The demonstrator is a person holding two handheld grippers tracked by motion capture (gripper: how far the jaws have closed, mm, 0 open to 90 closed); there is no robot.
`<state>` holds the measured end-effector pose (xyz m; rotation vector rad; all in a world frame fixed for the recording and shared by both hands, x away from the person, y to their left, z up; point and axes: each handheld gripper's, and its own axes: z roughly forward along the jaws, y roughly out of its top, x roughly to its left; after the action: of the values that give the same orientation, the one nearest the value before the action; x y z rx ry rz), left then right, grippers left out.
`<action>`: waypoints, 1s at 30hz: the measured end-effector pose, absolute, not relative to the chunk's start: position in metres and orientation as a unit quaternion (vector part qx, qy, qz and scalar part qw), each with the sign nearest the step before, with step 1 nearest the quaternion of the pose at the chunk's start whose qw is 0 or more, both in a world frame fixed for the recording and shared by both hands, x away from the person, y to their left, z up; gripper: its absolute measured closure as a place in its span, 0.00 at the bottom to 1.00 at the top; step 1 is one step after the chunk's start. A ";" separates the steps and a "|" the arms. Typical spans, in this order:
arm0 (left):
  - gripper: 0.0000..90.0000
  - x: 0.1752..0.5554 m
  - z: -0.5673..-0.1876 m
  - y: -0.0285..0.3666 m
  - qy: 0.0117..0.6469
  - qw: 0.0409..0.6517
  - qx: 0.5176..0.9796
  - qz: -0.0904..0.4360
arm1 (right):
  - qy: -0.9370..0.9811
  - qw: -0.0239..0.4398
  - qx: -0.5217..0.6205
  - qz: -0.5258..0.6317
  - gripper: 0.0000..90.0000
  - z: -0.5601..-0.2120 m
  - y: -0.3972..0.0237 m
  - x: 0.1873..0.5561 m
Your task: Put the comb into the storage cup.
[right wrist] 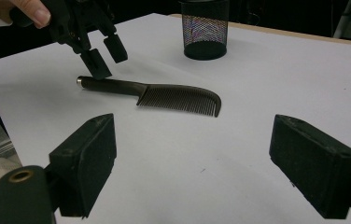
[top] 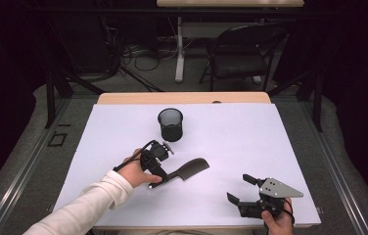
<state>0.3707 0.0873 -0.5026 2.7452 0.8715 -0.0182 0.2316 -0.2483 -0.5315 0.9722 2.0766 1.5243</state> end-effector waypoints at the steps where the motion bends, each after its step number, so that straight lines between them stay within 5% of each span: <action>1: 0.40 0.370 -0.504 0.086 0.296 0.125 0.947 -0.010 | 0.741 0.195 0.344 0.543 0.16 -0.532 -0.248 0.232; 30: 0.52 0.372 -0.519 0.070 0.297 0.080 0.951 -0.008 | 0.743 0.192 0.341 0.543 0.16 -0.532 -0.248 0.233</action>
<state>0.3716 0.0703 -0.5189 2.8452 0.8877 -0.0250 0.2328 -0.2479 -0.5323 0.9587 2.0867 1.5236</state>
